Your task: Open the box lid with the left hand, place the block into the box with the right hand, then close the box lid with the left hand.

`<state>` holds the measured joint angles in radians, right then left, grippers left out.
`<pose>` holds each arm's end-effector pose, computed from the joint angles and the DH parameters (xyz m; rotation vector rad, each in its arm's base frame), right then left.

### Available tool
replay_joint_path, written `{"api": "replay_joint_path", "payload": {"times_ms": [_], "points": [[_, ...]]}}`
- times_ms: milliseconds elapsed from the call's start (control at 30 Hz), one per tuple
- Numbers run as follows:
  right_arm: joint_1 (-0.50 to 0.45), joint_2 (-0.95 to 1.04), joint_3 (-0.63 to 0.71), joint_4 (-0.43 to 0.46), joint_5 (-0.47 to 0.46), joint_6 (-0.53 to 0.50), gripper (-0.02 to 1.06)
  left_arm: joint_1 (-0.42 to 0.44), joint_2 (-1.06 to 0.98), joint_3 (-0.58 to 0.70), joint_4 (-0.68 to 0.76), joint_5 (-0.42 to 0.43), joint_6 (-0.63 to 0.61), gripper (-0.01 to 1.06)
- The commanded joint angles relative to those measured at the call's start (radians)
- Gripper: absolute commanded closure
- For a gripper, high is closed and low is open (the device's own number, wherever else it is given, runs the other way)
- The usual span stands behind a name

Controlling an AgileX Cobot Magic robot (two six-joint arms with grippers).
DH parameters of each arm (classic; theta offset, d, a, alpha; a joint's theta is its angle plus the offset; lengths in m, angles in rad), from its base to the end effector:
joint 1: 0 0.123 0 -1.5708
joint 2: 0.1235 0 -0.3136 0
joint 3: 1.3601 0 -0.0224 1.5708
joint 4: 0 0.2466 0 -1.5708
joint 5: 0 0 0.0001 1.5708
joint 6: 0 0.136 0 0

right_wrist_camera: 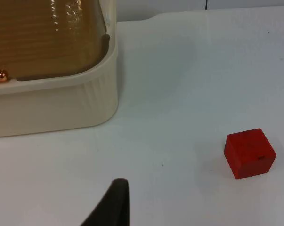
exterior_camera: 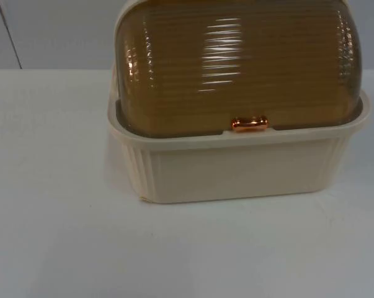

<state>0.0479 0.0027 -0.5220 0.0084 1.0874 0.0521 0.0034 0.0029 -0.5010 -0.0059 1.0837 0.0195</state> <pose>-0.0008 0.0010 0.2584 0.0037 2.0524 0.0722 0.0015 -0.0007 0.2523 0.0170 2.0691 0.0070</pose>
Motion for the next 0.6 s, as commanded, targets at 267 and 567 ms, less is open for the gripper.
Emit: {"api": "replay_joint_path", "payload": {"times_ms": [267, 567], "points": [[-0.004, -0.003, 0.005, -0.008, -0.011, 0.001, 0.00, -0.003, -0.003, 0.005, 0.043, -0.011, 0.040, 0.00], [-0.004, -0.003, 0.005, -0.008, -0.011, 0.001, 0.00, -0.003, -0.003, 0.005, 0.039, -0.011, 0.031, 0.00]]}}
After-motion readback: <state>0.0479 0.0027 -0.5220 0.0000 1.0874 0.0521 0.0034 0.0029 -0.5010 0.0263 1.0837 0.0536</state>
